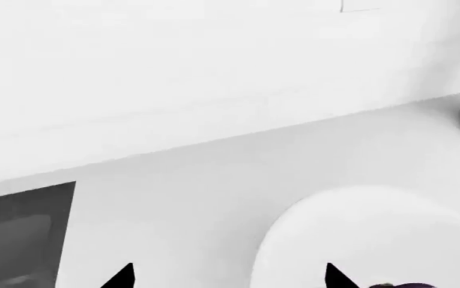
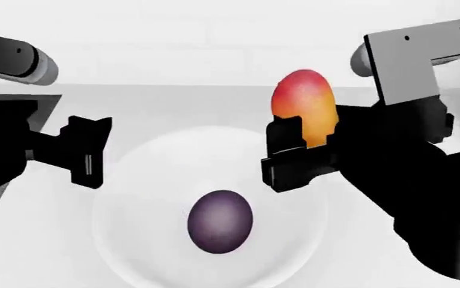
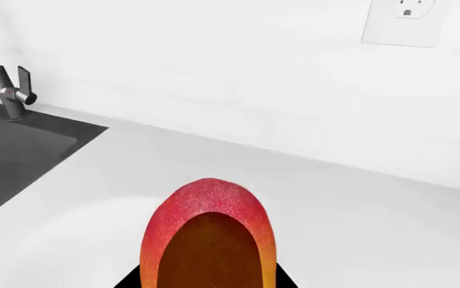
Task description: Pick the eggplants and mangos from the sink and place them in one bowl. Place the bell pepper in the other bowl. Then turn off the sink faucet.
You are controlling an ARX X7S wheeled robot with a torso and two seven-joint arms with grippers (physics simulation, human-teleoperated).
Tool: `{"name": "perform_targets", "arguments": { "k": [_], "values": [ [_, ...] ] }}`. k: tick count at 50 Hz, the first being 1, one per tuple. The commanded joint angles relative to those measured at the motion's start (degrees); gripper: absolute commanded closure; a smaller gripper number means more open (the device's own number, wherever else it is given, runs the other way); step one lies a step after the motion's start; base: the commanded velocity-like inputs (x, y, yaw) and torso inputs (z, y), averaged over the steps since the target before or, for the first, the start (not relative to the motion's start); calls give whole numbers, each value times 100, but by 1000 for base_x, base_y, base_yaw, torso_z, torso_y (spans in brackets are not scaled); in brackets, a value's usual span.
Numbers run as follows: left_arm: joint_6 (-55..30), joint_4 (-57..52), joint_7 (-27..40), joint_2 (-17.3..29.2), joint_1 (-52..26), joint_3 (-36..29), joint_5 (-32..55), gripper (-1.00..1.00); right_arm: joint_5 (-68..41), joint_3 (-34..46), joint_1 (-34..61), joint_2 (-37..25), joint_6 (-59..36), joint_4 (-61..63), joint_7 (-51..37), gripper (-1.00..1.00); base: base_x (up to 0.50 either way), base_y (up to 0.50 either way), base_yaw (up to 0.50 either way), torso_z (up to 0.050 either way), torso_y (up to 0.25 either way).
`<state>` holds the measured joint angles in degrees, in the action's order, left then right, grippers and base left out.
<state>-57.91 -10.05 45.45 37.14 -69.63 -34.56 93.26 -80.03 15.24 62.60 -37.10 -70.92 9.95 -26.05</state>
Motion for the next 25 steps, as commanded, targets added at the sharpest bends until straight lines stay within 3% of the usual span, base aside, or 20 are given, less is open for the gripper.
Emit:
{"name": "perform_targets", "arguments": {
  "k": [1, 10, 25],
  "values": [
    [637, -802, 70, 1136, 933, 727, -66, -100, 1374, 1438, 1523, 988, 211, -2147, 1774, 100, 0, 0, 0, 0, 0],
    [1204, -1210, 94, 1607, 1824, 1095, -172, -100, 2243, 2439, 2078, 1918, 851, -3885, 3229, 100, 0, 0, 0, 0, 0],
    [1556, -1213, -107, 1709, 2306, 1239, -344, -100, 2483, 2916, 1998, 2544, 1136, -4737, 3928, 100, 0, 0, 0, 0, 0]
  ]
}}
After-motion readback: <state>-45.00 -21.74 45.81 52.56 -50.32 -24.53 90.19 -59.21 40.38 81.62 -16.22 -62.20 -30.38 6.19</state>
